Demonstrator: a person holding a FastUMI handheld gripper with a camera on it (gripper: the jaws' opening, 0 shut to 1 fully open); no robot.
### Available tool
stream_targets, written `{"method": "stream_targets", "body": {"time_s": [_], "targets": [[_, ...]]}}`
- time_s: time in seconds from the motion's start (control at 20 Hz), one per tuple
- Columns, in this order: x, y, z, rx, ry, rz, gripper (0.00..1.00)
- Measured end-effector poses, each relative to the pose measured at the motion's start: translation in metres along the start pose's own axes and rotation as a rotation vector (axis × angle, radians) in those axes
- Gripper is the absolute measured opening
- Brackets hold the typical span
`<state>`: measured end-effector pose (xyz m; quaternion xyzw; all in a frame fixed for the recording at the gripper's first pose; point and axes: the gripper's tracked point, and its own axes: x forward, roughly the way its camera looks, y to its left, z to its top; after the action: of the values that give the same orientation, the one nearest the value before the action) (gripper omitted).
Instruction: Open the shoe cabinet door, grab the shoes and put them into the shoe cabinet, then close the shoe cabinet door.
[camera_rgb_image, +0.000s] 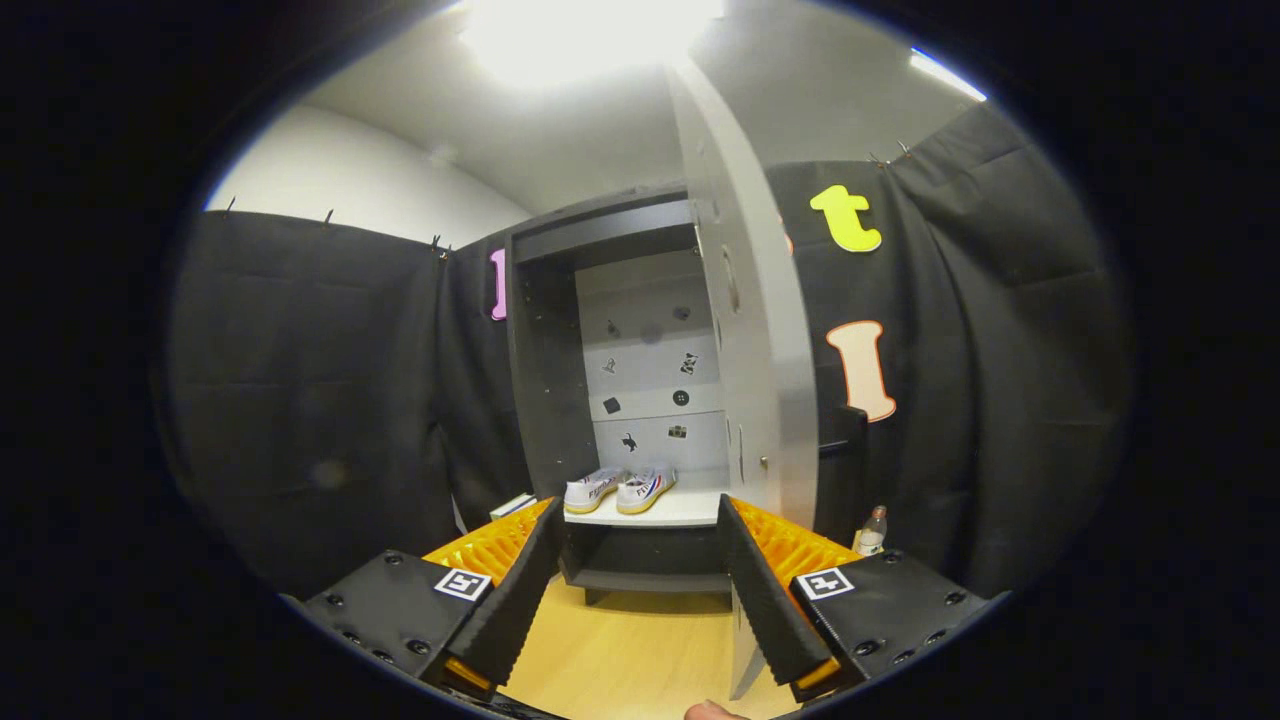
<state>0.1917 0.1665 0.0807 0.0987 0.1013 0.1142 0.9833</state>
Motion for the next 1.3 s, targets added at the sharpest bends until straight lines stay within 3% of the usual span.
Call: {"method": "stream_targets", "body": {"time_s": [0.3, 0.75, 1.1, 1.3], "targets": [[-0.028, -0.018, 0.015, 0.046, -0.008, -0.014, 0.96], [-0.039, -0.112, 0.03, 0.177, -0.05, -0.203, 0.97], [-0.017, -0.183, 0.002, 0.096, -0.013, -0.418, 0.97], [0.003, -0.184, -0.018, 0.024, 0.046, -0.453, 0.98]]}}
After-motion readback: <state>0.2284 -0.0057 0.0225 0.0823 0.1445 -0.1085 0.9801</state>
